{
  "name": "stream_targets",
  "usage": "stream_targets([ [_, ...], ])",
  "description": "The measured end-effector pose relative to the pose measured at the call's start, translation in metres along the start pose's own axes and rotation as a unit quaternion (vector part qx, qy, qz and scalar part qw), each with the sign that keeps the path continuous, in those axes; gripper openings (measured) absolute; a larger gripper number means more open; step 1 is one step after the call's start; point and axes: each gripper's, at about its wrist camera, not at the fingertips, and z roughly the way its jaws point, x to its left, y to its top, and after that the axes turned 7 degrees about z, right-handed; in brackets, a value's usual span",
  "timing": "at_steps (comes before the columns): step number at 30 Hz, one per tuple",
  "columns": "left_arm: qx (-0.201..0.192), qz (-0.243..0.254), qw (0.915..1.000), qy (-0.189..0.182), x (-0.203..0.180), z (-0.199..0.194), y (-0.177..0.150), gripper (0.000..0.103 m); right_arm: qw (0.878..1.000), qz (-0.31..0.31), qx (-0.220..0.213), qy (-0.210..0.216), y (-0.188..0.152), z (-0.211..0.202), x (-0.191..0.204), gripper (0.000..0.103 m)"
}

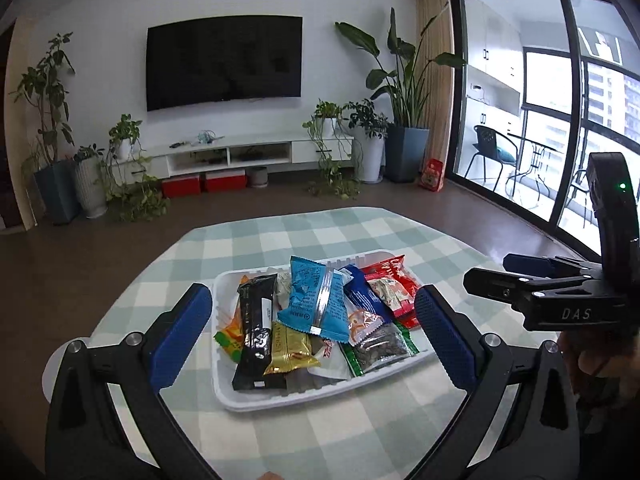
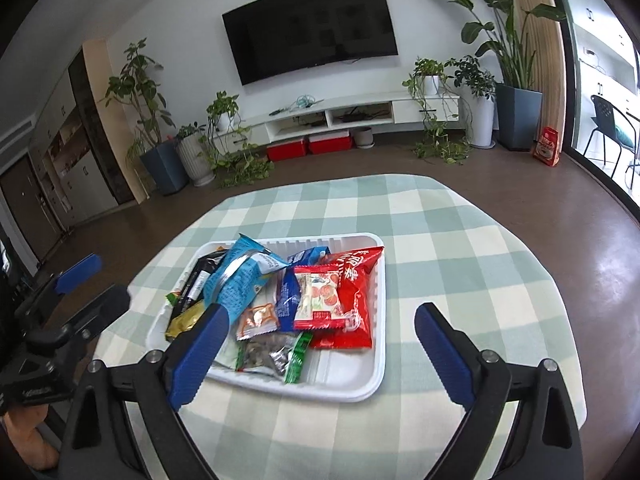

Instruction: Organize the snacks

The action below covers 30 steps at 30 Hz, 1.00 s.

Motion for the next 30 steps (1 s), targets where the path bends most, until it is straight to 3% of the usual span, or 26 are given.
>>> stream_targets([
  [4,-0.022,0.03,0.9972,0.064,-0.02,-0.049,-0.007,0.103,0.999,0.003,-0.041,-0.004,-0.012,-0.033,0.008,0.101],
  [11,0.01,-0.011,0.9916,0.129,-0.029,-0.103,-0.017,0.103,0.996,0.023,-0.087,0.007,-0.026,-0.085,0.019,0.103],
  [16,0.011,-0.04,0.9919,0.12,-0.028,-0.132,-0.024,0.103,0.993,0.038,-0.115,0.011,-0.035,-0.114,0.022,0.103],
  [22,0.03,-0.048,0.9918,0.115,-0.029,-0.142,-0.033,0.103,0.983,0.025,-0.181,0.016,-0.057,-0.156,0.03,0.103],
  [30,0.063,-0.06,0.9914,0.098,-0.036,-0.144,-0.054,0.103,0.987,0.026,-0.152,-0.035,-0.082,-0.162,0.037,0.103],
])
